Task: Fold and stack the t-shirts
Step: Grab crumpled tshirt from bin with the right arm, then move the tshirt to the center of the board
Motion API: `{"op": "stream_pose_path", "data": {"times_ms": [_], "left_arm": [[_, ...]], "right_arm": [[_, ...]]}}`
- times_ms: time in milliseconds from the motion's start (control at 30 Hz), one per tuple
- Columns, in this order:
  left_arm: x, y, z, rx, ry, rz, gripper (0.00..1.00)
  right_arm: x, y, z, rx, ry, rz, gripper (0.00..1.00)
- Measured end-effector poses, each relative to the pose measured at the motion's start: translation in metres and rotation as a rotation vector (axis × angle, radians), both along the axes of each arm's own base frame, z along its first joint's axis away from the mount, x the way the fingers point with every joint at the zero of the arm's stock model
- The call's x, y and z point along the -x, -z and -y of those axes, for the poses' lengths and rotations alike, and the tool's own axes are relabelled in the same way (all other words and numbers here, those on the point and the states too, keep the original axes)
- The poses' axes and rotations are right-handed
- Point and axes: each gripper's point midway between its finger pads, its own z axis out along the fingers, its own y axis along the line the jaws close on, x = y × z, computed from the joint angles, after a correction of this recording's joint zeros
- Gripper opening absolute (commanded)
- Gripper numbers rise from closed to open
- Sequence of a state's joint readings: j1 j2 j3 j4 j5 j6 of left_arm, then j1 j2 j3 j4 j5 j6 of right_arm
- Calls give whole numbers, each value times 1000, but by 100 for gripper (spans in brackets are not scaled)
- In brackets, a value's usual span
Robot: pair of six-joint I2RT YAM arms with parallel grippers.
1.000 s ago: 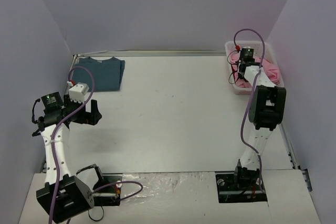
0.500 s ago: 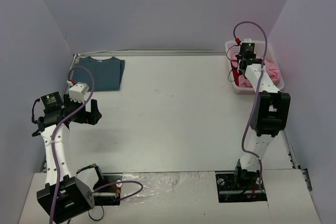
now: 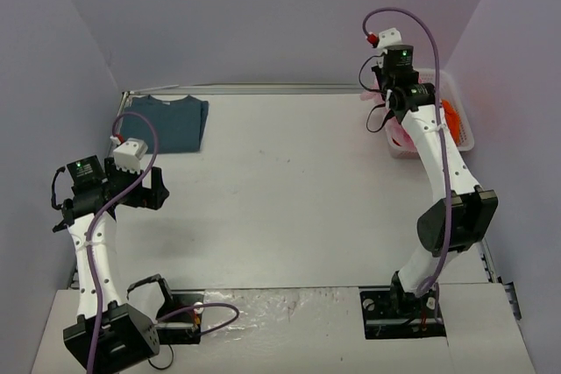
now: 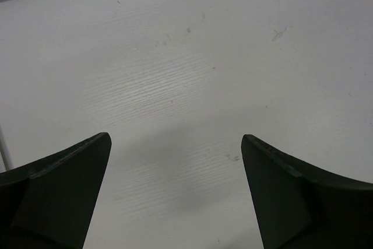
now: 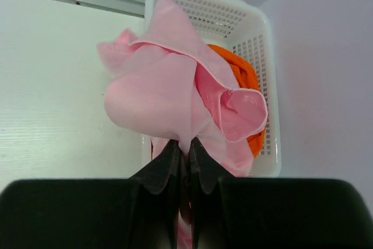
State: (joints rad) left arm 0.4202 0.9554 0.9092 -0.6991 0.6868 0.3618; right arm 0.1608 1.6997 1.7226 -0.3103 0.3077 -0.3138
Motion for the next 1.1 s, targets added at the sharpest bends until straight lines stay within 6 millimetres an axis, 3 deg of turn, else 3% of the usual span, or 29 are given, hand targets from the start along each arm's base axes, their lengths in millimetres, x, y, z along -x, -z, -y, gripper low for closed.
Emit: {"op": "stream_pose_path", "data": {"times_ms": [133, 300, 367, 433, 467, 500, 533, 667, 767, 967, 1100], "left_arm": [[0, -1, -1, -2, -6, 2, 94], [1, -4, 0, -8, -9, 13, 94], [1, -4, 0, -9, -9, 16, 94], [1, -5, 0, -10, -9, 18, 94], [1, -5, 0, -9, -9, 17, 94], [1, -5, 0, -10, -9, 17, 94], [1, -5, 0, -10, -10, 17, 94], [2, -5, 0, -10, -9, 17, 94], [2, -5, 0, -9, -8, 17, 94], [0, -17, 9, 11, 58, 34, 94], [-1, -28, 31, 10, 199, 27, 94]], "right_arm": [[15, -48, -36, -25, -97, 55, 0], [60, -105, -85, -114, -283, 146, 0], [78, -122, -95, -156, -352, 174, 0], [93, -125, -106, -197, -440, 178, 0], [100, -119, -112, -213, -483, 162, 47], [107, -106, -123, -236, -547, 128, 74], [116, -89, -135, -250, -613, 79, 94], [159, 3, -194, -264, -886, -220, 99], [183, 52, -207, -250, -963, -393, 100], [182, 65, -195, -204, -938, -423, 100], [184, 86, -185, -171, -896, -470, 100]]}}
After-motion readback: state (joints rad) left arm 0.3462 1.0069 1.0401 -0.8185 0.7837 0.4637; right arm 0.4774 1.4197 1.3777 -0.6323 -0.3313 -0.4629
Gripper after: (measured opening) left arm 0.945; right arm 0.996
